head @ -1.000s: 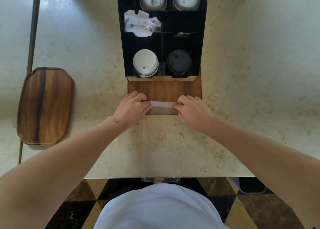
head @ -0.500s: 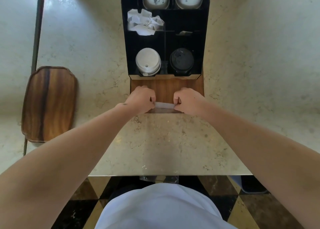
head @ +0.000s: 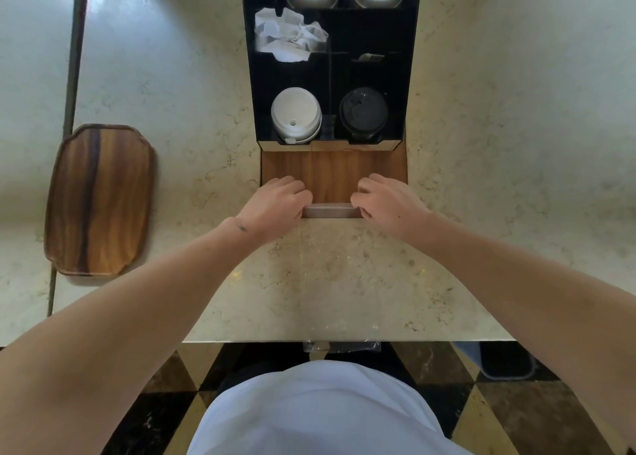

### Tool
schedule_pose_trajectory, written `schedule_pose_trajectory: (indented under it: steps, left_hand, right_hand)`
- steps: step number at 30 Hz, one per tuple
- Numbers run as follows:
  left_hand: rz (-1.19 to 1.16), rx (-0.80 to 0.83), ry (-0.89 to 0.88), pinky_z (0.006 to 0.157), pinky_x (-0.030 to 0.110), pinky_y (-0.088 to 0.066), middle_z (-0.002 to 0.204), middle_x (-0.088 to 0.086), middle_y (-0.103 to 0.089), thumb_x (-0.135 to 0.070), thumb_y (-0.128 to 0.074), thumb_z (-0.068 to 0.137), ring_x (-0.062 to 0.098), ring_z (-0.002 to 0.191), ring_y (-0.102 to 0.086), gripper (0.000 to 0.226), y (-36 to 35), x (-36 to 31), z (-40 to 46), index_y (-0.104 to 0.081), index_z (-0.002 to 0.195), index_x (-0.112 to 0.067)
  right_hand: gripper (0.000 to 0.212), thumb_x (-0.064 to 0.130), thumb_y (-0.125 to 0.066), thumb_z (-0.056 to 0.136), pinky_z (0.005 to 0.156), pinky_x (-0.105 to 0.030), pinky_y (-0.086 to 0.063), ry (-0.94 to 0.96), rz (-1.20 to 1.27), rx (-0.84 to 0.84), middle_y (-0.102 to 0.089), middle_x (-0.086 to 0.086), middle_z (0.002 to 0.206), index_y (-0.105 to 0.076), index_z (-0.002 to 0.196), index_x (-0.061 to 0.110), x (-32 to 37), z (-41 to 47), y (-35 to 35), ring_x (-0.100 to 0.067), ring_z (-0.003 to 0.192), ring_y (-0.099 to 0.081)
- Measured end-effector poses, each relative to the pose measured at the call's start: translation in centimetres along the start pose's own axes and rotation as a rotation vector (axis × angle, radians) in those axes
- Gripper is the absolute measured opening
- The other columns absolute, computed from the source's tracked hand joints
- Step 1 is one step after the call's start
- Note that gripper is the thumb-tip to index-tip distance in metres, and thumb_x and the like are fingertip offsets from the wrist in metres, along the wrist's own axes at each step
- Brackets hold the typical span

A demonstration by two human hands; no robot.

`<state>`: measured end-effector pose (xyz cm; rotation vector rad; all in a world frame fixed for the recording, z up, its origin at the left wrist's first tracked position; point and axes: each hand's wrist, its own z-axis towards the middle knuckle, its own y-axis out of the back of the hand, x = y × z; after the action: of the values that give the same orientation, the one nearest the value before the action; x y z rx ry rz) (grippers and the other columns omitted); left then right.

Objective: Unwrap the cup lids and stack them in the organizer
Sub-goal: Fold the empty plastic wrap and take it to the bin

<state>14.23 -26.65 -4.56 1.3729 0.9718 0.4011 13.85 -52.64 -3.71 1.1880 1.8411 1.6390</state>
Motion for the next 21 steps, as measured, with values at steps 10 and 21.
schedule_pose_trajectory:
  steps: [10, 21]
  left_hand:
    - [0.145, 0.093, -0.114, 0.076, 0.041, -0.052, 0.094, 0.011, -0.065, 0.0, -0.065, 0.088, 0.028, 0.086, -0.057, 0.009, -1.0, -1.0, -1.5, -0.071, 0.093, -0.003]
    - [-0.306, 0.039, 0.459, 0.077, 0.031, -0.047, 0.096, 0.005, -0.063, -0.016, -0.069, 0.092, 0.024, 0.095, -0.057, 0.012, -0.9, -3.2, 0.4, -0.068, 0.103, -0.011]
  right_hand:
    - [0.039, 0.01, -0.05, 0.101, 0.088, -0.042, -0.05, 0.043, -0.062, 0.02, -0.061, -0.009, 0.122, -0.061, 0.139, 0.01, -0.1, -2.5, -0.3, -0.027, 0.108, -0.055]
    - [0.011, 0.023, -0.068, 0.095, 0.076, -0.034, -0.052, -0.16, 0.193, 0.106, -0.062, 0.002, 0.098, -0.078, 0.096, 0.019, 0.7, 0.0, 1.8, -0.017, 0.096, -0.056]
